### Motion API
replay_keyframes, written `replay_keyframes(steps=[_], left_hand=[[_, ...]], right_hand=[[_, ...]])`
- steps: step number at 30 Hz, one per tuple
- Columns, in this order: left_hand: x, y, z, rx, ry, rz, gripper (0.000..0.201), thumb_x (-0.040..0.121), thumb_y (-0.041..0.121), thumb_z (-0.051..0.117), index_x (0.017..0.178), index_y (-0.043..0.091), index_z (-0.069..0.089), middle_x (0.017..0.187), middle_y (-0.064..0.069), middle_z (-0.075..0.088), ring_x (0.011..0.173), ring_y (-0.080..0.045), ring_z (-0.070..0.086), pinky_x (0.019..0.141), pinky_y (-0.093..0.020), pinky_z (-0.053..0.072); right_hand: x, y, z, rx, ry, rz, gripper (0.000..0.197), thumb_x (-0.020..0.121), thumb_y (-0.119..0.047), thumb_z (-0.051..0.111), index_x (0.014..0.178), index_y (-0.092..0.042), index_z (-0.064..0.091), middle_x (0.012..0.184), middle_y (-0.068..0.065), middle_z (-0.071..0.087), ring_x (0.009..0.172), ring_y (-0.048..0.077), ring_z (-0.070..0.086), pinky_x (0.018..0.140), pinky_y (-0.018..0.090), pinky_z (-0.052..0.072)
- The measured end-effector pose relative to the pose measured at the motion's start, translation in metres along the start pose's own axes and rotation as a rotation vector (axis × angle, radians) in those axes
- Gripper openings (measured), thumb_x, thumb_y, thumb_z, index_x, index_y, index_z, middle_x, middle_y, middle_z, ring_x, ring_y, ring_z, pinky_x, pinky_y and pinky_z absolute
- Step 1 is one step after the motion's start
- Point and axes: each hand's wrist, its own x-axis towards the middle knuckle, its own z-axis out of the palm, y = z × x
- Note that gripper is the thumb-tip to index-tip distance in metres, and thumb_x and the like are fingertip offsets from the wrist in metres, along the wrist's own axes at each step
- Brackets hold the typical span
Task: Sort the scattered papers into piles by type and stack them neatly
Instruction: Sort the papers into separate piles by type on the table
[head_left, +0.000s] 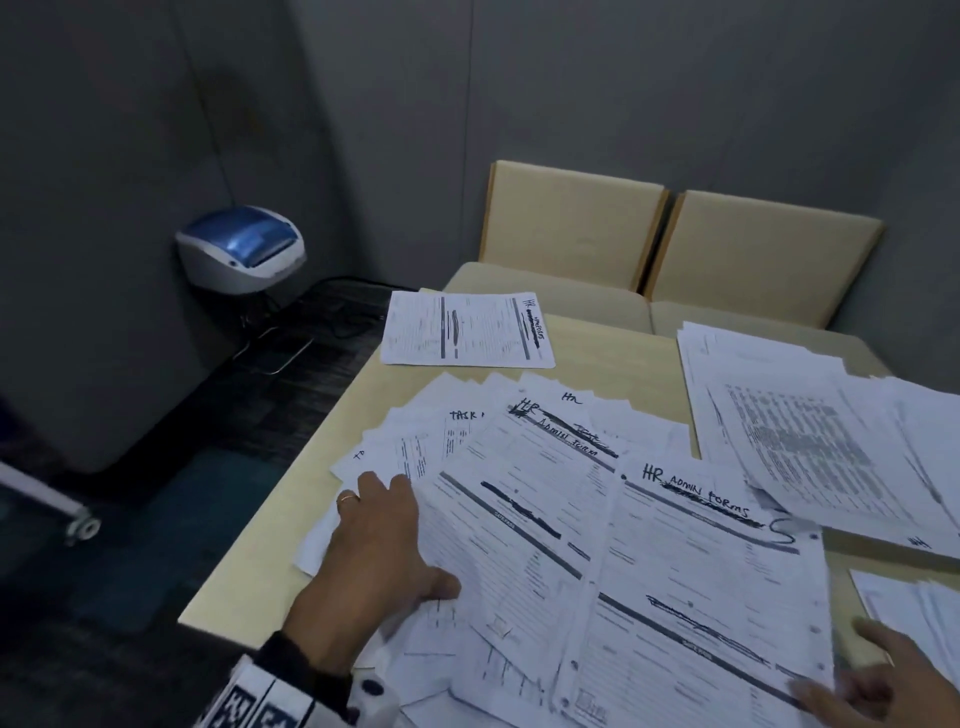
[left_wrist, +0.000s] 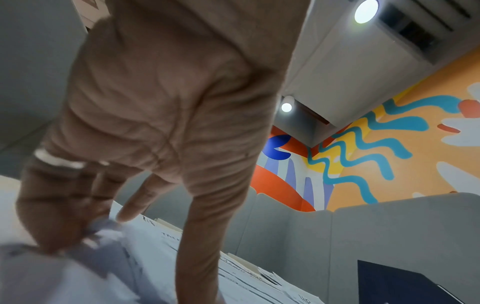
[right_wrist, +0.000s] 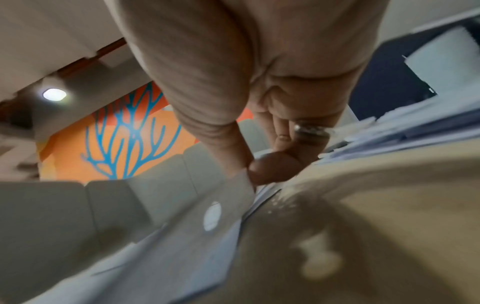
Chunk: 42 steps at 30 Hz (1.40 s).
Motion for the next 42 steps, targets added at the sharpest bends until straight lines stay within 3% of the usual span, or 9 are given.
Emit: replay_keyframes(steps=[3,11,15,19,25,31,34,39,42], left_hand=[[0.000,-0.002,-0.006,-0.096,-0.023,-0.013,0.102,0.064,0.049,0.095,0.139,0.017,0.034,0.137,-0.005,0.041,0.120,-0.024,0.055,0.093,-0.035,0.053],[0.003,-0.003,-0.008,-0.430,0.155,0.090,0.007,0.098,0.027,0.069,0.100,0.027,0.062,0.091,0.007,0.073,0.075,-0.012,0.069,0.065,-0.031,0.054],[-0.006,0.009,-0.007,-0.700,0.031,0.161,0.007,0.102,0.013,0.062,0.096,0.011,0.064,0.091,-0.007,0.075,0.064,-0.027,0.072,0.064,-0.045,0.063],[-0.013,0.017,0.001,-0.800,-0.232,0.171,0.010,0.108,0.011,0.051,0.112,0.005,0.058,0.088,-0.020,0.078,0.066,-0.032,0.073,0.073,-0.048,0.062],[-0.024,0.034,0.013,-0.867,-0.388,0.098,0.041,0.098,0.064,0.054,0.120,0.030,0.057,0.091,-0.009,0.081,0.078,-0.031,0.077,0.070,-0.037,0.057],[-0.017,0.040,0.022,-0.483,-0.014,0.283,0.019,0.091,0.034,0.079,0.105,0.030,0.067,0.096,0.012,0.076,0.082,-0.005,0.073,0.077,-0.033,0.061],[0.006,0.040,-0.011,-0.505,0.189,0.335,0.011,0.092,0.030,0.076,0.087,0.023,0.069,0.074,0.004,0.071,0.053,-0.010,0.059,0.055,-0.032,0.046],[0.098,0.046,-0.100,-0.908,0.450,0.307,0.008,0.095,0.010,0.073,0.096,0.002,0.076,0.086,-0.012,0.070,0.074,-0.017,0.058,0.069,-0.034,0.046],[0.165,0.047,-0.131,-0.916,0.535,0.219,0.009,0.092,0.003,0.072,0.084,0.007,0.072,0.088,-0.012,0.064,0.056,-0.005,0.057,0.057,-0.022,0.047]], right_hand=[[0.011,0.005,-0.009,0.138,0.135,0.116,0.025,0.073,-0.021,0.090,0.095,-0.012,0.080,0.068,0.008,0.076,0.067,0.028,0.070,0.058,0.019,0.054],[0.018,0.019,-0.003,0.435,0.141,0.154,0.027,0.096,-0.020,0.067,0.113,0.001,0.071,0.096,0.012,0.075,0.075,0.011,0.067,0.106,0.045,0.049],[0.008,0.008,0.018,0.486,0.051,0.117,0.008,0.094,-0.003,0.070,0.102,-0.003,0.073,0.088,0.015,0.080,0.091,0.031,0.070,0.090,0.038,0.049],[0.002,0.003,0.035,0.378,0.123,-0.047,0.006,0.089,-0.004,0.076,0.090,-0.010,0.074,0.069,0.022,0.073,0.054,0.015,0.063,0.061,0.018,0.051],[-0.006,-0.008,0.058,0.391,0.038,-0.133,0.014,0.087,-0.007,0.077,0.092,0.002,0.068,0.045,0.011,0.054,0.034,0.013,0.039,0.039,0.014,0.033],[-0.011,-0.004,0.071,0.434,0.048,-0.222,0.034,0.064,-0.045,0.080,0.078,-0.017,0.069,0.056,0.015,0.062,0.046,0.018,0.048,0.053,0.023,0.044],[-0.007,0.003,0.073,0.451,0.080,-0.221,0.010,0.079,-0.018,0.084,0.084,-0.019,0.075,0.064,0.011,0.071,0.044,0.016,0.052,0.047,0.021,0.043],[-0.010,0.006,0.078,0.332,0.166,-0.330,0.031,0.081,-0.003,0.082,0.081,-0.033,0.074,0.062,0.009,0.069,0.041,0.012,0.044,0.044,0.021,0.037],[-0.010,0.010,0.078,0.298,0.164,-0.379,0.031,0.080,-0.003,0.083,0.083,-0.033,0.074,0.060,0.007,0.068,0.039,0.011,0.044,0.043,0.018,0.036]])
